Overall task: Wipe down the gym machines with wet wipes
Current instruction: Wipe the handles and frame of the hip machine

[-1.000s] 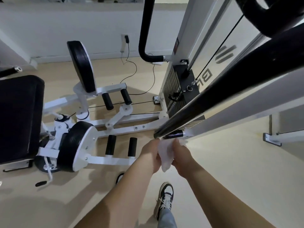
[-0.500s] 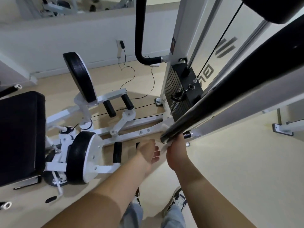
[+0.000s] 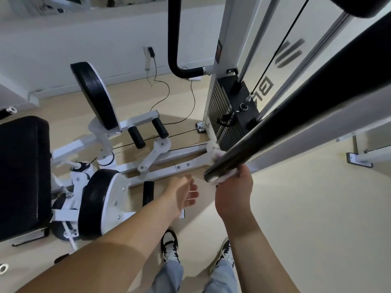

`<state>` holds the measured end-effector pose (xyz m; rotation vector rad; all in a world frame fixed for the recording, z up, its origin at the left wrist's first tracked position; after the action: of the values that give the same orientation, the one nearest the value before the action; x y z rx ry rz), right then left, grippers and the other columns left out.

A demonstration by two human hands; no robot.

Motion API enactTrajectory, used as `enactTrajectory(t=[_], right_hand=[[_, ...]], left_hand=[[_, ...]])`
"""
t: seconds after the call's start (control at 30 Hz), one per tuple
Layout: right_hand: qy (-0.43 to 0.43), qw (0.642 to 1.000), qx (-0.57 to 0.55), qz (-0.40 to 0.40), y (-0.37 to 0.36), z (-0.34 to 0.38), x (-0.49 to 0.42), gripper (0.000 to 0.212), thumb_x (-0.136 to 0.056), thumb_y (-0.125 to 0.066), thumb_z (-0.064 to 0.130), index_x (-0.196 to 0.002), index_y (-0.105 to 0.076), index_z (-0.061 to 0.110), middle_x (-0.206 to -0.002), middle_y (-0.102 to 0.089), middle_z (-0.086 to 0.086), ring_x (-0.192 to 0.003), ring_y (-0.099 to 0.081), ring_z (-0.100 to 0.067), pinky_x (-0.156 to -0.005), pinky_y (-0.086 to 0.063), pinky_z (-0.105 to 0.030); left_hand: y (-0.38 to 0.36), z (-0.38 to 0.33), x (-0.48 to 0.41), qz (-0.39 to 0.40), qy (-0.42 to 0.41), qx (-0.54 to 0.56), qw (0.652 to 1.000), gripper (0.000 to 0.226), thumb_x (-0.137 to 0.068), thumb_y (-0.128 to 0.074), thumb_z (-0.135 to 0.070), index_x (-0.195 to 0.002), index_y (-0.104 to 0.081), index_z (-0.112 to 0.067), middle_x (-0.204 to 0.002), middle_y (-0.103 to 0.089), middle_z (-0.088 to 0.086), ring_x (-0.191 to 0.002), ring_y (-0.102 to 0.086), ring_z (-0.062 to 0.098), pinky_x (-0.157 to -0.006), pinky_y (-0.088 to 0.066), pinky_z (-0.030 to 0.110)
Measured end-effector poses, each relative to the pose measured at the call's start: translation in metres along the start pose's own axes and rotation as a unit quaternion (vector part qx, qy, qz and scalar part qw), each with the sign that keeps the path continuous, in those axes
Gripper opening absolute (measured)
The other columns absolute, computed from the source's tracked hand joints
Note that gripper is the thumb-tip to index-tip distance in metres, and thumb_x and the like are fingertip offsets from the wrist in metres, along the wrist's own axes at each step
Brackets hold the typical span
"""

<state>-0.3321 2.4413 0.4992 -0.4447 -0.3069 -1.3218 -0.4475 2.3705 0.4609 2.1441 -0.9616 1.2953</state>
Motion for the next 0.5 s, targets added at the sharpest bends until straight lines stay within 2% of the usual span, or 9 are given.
enactTrajectory(t=[0.07, 0.13, 0.2, 0.3, 0.37, 0.5], right_hand=[[0.019, 1.000, -0.001, -0.006, -0.001, -0.001, -0.002, 0.021, -0.106, -0.053, 0.011, -0.114, -0.072, 0.008, -0.092, -0.061, -0.011, -0.092, -0.056, -0.019, -0.085, -0.044, -0.035], [0.009, 1.000, 0.004, 0.001, -0.002, -0.014, -0.010, 0.026, -0.108, -0.045, 0.009, -0.109, -0.066, -0.005, -0.093, -0.061, -0.020, -0.092, -0.056, -0.026, -0.089, -0.043, -0.039], [-0.032, 0.999, 0.023, 0.005, -0.005, -0.029, -0.020, 0.032, -0.108, -0.042, 0.013, -0.102, -0.066, -0.008, -0.090, -0.065, -0.013, -0.094, -0.057, -0.026, -0.097, -0.041, -0.044], [-0.081, 0.993, 0.078, 0.029, -0.004, -0.048, -0.037, 0.032, -0.105, -0.047, 0.018, -0.100, -0.076, 0.005, -0.102, -0.069, -0.002, -0.115, -0.057, -0.033, -0.111, -0.035, -0.053], [-0.102, 0.992, 0.064, 0.030, -0.005, -0.052, -0.040, 0.028, -0.103, -0.051, 0.017, -0.103, -0.075, 0.003, -0.098, -0.069, 0.002, -0.114, -0.057, -0.034, -0.108, -0.037, -0.049], [-0.133, 0.989, -0.035, -0.054, -0.018, -0.028, -0.001, 0.027, -0.105, -0.051, 0.019, -0.111, -0.058, -0.006, -0.090, -0.055, -0.007, -0.094, -0.052, -0.025, -0.096, -0.041, -0.036]], left_hand=[[-0.001, -0.002, -0.002, 0.003, -0.007, -0.006, 1.000, 0.028, -0.106, -0.048, -0.031, -0.113, -0.063, -0.009, -0.102, -0.070, 0.011, -0.084, -0.069, 0.025, -0.070, -0.055, 0.038], [-0.001, -0.005, -0.003, 0.001, -0.013, -0.005, 1.000, 0.027, -0.106, -0.046, -0.032, -0.111, -0.062, -0.011, -0.102, -0.070, 0.010, -0.085, -0.069, 0.025, -0.075, -0.057, 0.039], [0.000, -0.006, -0.004, -0.005, -0.013, -0.005, 1.000, 0.026, -0.106, -0.047, -0.030, -0.111, -0.064, -0.010, -0.101, -0.072, 0.010, -0.086, -0.070, 0.025, -0.078, -0.059, 0.040], [0.004, -0.004, -0.003, -0.013, -0.004, -0.018, 1.000, 0.023, -0.103, -0.051, -0.026, -0.111, -0.066, -0.009, -0.105, -0.074, 0.013, -0.089, -0.072, 0.027, -0.086, -0.061, 0.043], [0.007, -0.005, 0.001, -0.017, -0.004, -0.013, 1.000, 0.023, -0.103, -0.051, -0.023, -0.110, -0.066, -0.007, -0.105, -0.074, 0.014, -0.086, -0.071, 0.027, -0.088, -0.060, 0.045], [0.004, -0.011, 0.015, -0.008, 0.011, 0.009, 1.000, 0.023, -0.104, -0.049, -0.020, -0.111, -0.065, -0.005, -0.100, -0.072, 0.014, -0.083, -0.068, 0.028, -0.086, -0.059, 0.044]])
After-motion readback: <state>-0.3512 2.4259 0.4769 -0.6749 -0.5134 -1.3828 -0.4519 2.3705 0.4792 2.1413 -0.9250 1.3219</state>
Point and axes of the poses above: each hand's wrist, its own x-axis away from the middle knuckle, its own y-axis out of the back of the hand, z = x × y, the point moved 1 cm from there along -x, towards the middle knuckle
